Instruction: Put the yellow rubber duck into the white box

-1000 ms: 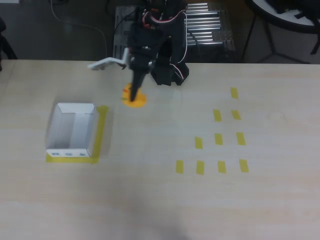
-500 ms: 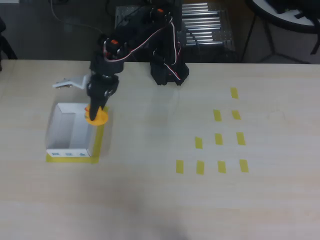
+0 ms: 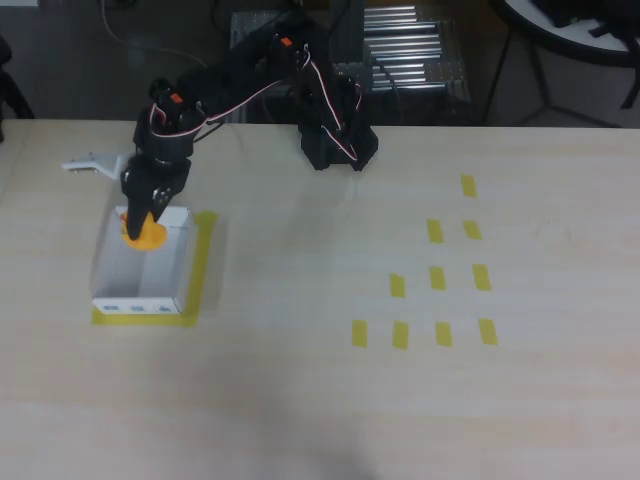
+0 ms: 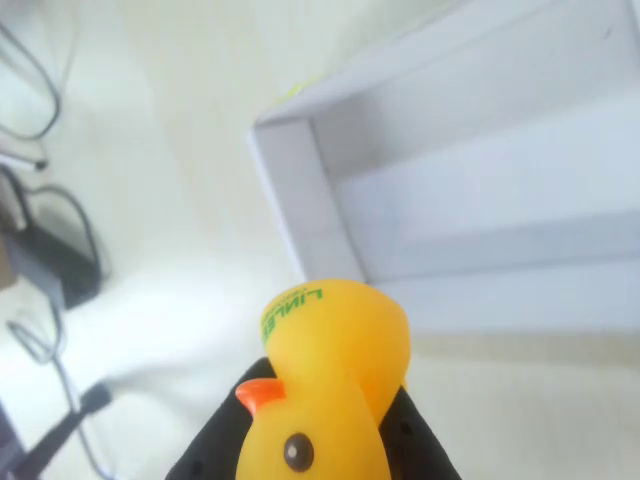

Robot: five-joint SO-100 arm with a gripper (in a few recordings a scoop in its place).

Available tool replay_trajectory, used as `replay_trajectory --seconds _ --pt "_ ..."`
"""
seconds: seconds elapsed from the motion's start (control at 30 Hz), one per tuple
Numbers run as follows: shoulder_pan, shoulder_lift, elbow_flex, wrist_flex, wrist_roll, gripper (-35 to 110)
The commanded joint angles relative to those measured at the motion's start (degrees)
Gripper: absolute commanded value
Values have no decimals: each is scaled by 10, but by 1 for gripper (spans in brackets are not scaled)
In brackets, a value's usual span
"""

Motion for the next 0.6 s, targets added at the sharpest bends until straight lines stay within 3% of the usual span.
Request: replay_trajectory --seconds 0.0,0.23,0.57 --pt "31 9 -16 -60 -27 0" --pt "48 -64 -34 -116 -41 0" --pt "21 -157 -121 -119 -76 0"
